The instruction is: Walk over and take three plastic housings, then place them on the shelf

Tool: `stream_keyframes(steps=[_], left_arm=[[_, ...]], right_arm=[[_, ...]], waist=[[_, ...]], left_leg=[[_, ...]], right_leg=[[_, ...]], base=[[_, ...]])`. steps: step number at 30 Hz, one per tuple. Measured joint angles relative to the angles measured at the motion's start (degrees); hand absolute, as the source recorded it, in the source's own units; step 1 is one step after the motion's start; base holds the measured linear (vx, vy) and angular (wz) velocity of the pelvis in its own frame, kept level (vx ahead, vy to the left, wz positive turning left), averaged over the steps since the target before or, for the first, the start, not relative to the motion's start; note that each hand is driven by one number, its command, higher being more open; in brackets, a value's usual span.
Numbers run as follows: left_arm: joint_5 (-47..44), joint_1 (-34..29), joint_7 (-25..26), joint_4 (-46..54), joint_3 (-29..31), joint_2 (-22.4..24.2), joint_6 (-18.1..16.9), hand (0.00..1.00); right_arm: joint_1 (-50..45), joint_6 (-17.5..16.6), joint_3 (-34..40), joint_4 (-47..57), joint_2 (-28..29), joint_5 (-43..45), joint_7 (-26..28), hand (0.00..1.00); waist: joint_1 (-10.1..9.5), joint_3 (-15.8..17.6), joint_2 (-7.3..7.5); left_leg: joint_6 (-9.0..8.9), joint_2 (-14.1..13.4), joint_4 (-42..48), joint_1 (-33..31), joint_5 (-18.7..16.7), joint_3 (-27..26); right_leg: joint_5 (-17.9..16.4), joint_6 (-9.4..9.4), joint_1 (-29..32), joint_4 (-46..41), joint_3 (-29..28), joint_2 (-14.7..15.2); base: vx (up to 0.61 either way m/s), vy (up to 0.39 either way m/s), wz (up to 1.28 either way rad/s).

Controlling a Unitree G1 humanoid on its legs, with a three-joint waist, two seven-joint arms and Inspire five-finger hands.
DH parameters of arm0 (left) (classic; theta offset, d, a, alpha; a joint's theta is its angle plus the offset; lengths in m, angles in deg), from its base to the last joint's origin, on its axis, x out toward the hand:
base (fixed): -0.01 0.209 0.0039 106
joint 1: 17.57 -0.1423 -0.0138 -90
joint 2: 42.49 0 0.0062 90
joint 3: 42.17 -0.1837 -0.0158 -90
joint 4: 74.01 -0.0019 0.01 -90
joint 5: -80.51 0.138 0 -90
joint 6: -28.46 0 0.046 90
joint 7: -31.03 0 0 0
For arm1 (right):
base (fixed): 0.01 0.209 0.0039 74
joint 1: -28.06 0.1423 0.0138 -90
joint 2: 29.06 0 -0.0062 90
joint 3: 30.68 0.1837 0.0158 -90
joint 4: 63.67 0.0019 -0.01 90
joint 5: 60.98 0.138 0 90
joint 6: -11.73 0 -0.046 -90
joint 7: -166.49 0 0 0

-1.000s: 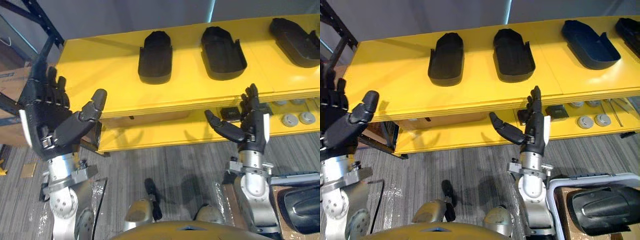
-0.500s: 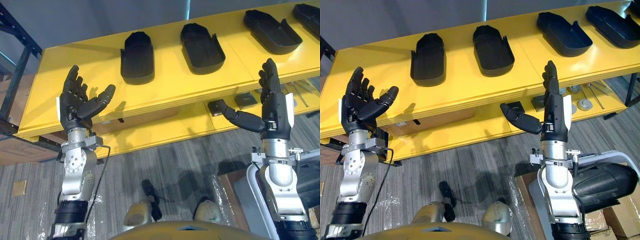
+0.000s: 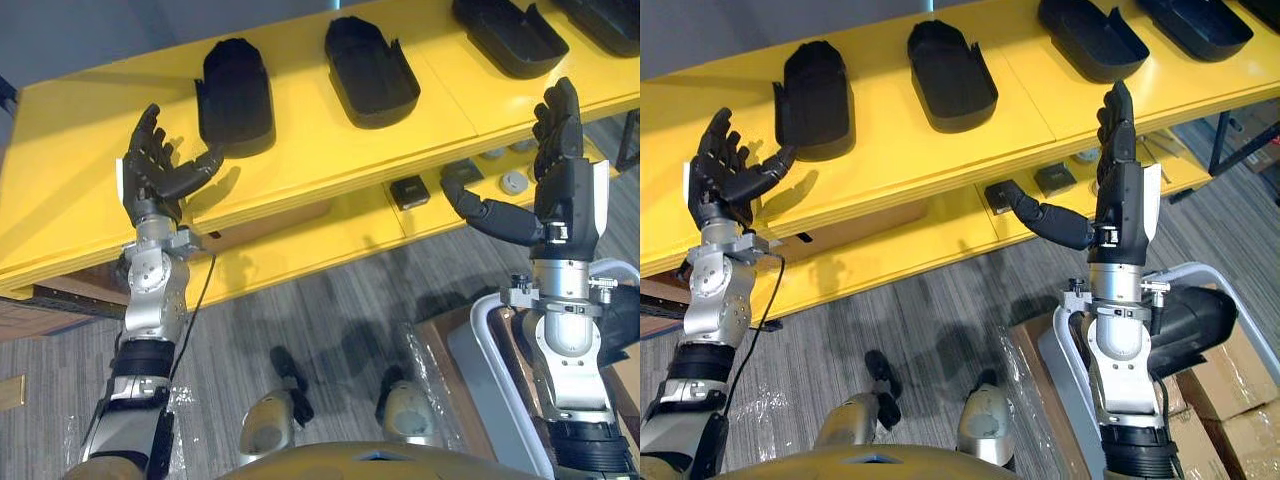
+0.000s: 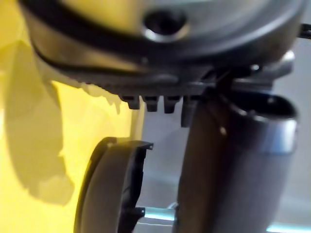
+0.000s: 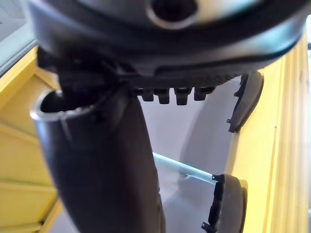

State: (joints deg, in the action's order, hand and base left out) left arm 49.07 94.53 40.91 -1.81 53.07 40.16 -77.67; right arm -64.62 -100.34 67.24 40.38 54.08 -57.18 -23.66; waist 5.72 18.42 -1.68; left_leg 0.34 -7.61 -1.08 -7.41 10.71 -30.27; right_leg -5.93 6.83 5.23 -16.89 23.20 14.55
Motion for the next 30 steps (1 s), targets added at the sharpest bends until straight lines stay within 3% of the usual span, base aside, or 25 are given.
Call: stream_keyframes(steps=[10,15,30], left_arm=[[-4.23,4.55,-2.0,-4.66,-0.03,-0.53,0.0,1.0],[-4.98,6.82,-2.29,-4.66,-0.04,-1.28,-0.08,1.0],[-7.24,10.38,-4.79,-4.12,0.02,-1.38,-0.01,1.0]], right_arm=[[2.22,0.0,-0.28,-0.28,0.15,2.3,1.0,1.0],[3.75,0.0,-0.85,-0.69,0.15,2.32,2.28,1.0],[7.12,0.66,-5.37,-1.49,1.94,2.31,3.01,1.0]], waist=[[0.48,2.11,0.75],[0.6,4.03,0.12],[-0.67,6.86,0.22]], left_leg=[[-0.16,-0.85,0.48,-0.26,-0.2,-1.45],[-0.08,-1.06,0.98,-1.06,-0.22,-1.4],[0.21,-0.96,1.6,-2.29,-0.01,-0.65]], right_leg=[[0.28,-0.37,1.27,-0.01,-1.67,-0.69],[0.48,-0.58,2.0,-0.17,-1.74,-0.76],[-0.38,-1.05,3.55,-2.44,-1.44,-0.14]], base=[[0.01,-0.006,-0.08],[0.0,-0.001,-0.01],[0.0,0.0,0.01]])
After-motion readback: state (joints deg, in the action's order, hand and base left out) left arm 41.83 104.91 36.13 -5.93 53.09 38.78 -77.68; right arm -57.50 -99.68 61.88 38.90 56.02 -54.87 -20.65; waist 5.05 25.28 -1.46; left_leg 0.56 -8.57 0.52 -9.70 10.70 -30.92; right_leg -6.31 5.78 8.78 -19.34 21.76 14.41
